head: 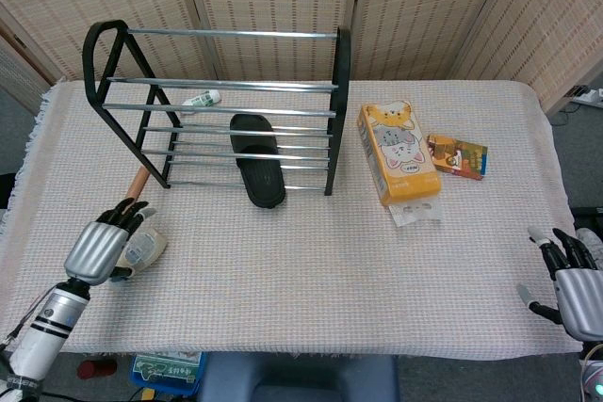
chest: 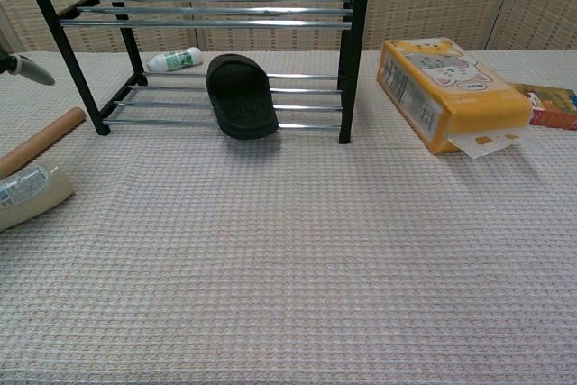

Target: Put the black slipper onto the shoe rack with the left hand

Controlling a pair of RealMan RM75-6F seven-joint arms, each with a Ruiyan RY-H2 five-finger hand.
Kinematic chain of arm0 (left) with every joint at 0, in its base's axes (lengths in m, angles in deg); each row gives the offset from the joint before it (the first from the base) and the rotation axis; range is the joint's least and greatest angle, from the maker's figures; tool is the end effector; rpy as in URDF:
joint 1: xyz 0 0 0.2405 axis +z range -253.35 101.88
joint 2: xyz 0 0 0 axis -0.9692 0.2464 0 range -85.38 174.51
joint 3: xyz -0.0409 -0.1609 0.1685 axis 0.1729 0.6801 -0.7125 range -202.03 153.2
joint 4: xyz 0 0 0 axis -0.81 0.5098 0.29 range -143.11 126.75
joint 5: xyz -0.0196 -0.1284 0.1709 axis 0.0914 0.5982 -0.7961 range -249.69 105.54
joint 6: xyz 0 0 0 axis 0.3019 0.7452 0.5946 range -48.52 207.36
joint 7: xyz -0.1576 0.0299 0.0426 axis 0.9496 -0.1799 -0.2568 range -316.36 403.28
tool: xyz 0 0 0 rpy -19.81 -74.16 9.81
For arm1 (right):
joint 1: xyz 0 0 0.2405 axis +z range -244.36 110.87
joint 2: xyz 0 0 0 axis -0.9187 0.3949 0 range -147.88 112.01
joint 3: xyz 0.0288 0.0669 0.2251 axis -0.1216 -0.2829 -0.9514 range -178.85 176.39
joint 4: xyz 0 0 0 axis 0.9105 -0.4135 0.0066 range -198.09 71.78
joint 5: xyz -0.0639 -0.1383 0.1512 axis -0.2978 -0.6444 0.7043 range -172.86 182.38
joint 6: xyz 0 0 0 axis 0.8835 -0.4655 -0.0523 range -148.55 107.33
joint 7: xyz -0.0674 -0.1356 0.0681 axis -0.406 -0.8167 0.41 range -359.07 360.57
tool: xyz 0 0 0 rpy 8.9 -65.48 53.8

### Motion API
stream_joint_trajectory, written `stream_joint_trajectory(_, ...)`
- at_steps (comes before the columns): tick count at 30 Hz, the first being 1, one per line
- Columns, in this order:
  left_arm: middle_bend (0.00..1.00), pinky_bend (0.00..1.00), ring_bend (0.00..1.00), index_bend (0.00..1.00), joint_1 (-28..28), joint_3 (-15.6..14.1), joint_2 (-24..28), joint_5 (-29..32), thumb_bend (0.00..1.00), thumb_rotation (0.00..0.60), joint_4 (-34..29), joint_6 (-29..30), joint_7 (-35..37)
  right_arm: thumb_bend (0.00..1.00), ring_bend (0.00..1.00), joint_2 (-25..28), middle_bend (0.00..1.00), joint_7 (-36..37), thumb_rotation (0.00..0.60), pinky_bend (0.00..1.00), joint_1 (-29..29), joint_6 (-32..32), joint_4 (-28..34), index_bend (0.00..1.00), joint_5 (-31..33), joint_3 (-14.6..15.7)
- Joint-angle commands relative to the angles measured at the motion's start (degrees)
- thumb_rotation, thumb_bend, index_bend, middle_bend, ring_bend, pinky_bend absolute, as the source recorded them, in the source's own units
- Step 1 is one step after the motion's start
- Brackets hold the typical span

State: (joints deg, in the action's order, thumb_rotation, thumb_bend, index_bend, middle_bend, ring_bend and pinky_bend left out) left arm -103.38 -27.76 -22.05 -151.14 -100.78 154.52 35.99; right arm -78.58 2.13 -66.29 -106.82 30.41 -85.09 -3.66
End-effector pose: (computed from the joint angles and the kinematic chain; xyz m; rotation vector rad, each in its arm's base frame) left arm -0.2356 0.2838 0.0965 -1.7106 -0.8024 -0.8783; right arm -0.2998 -0.1775 0.1598 1.3982 -0.9033 0.8808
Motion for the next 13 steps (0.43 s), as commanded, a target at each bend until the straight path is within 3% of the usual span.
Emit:
stream_joint_trajectory(1, 0.15, 0.29, 0.10, 0.20, 5.2, 1.7, -0.4, 5.0, 0.17, 0.600, 0.6, 4.2, 5.5, 0.29, 0.11, -0.7, 0.21, 0.6, 0.600, 0.11, 1.4, 0.8, -0.8, 0.07, -1.9, 0.3)
stream_joint_trajectory(6, 0.15, 0.29, 0.10, 0.21, 10.7, 2.5, -2.5, 7.4, 0.17, 0.600, 1.8, 9.1, 7.7, 0.29, 0.11, -2.3, 0.21, 0.7, 0.600, 0.11, 2.6, 1.0, -1.8, 0.07, -2.7, 0.0)
stream_joint_trajectory(13, 0.15, 0.29, 0.10, 0.22, 15.6, 2.2, -2.5, 5.8, 0.17, 0.600, 1.2, 12.5, 9.6, 0.29, 0.11, -4.7, 0.21, 0.0, 0.600, 0.12, 4.0, 2.6, -2.8, 0.07, -1.7, -0.3)
